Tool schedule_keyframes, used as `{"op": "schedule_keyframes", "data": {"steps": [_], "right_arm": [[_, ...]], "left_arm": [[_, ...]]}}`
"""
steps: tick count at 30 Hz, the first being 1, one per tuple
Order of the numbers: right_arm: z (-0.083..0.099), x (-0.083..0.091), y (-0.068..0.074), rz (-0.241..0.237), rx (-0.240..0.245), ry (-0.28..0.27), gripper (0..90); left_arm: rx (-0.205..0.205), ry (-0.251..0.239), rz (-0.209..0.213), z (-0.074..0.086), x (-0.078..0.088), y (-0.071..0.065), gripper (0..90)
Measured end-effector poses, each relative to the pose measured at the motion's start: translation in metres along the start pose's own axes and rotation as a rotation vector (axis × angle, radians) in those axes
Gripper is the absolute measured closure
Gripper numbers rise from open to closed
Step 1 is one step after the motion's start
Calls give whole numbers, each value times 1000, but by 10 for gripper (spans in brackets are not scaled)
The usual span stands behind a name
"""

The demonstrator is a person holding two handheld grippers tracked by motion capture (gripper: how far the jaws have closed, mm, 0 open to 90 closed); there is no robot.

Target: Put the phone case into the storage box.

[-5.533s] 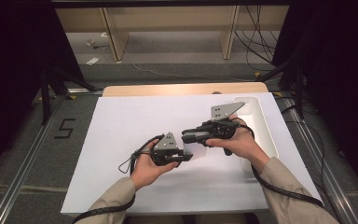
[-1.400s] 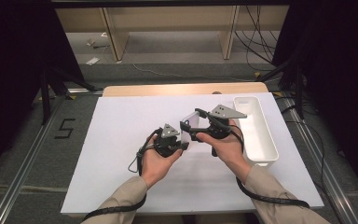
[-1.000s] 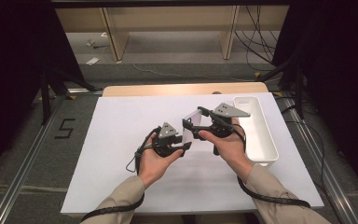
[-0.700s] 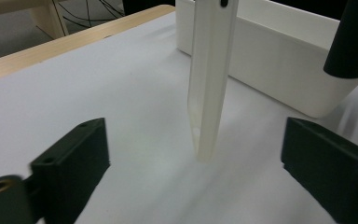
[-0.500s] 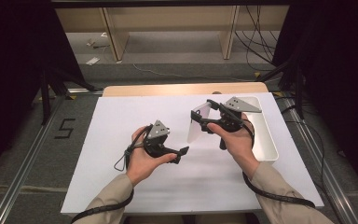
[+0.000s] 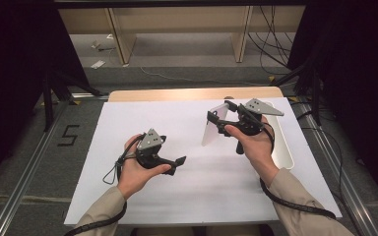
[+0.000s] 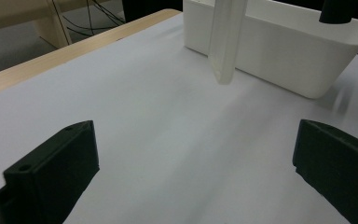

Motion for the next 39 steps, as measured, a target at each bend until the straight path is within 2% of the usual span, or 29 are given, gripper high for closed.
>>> {"op": "schedule_keyframes", "data": {"steps": [3,22,32,39], "right_arm": [[-1,1,-2,6,-2,-3,182],[-12,14,-23,62,-15,-16,183],[-16,22,-38,110,-13,-17,183],[-21,31,-52,152,-8,-20,183]], "left_arm": [[-7,3,-2,3,5,3,0],[16,20,-29,21,20,24,0],[19,25,-44,28,22,30,0],[7,32,-63,31,24,33,0]]}}
Point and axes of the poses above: each handheld gripper's, and its own axes: x roughly backward along the jaws, z roughly out of its underside, y roughly to its left, the point moved 9 cm from there along -x, roughly forward along the jaws, and after that the axes turned 12 degrees about x, right-handed, at the moved point
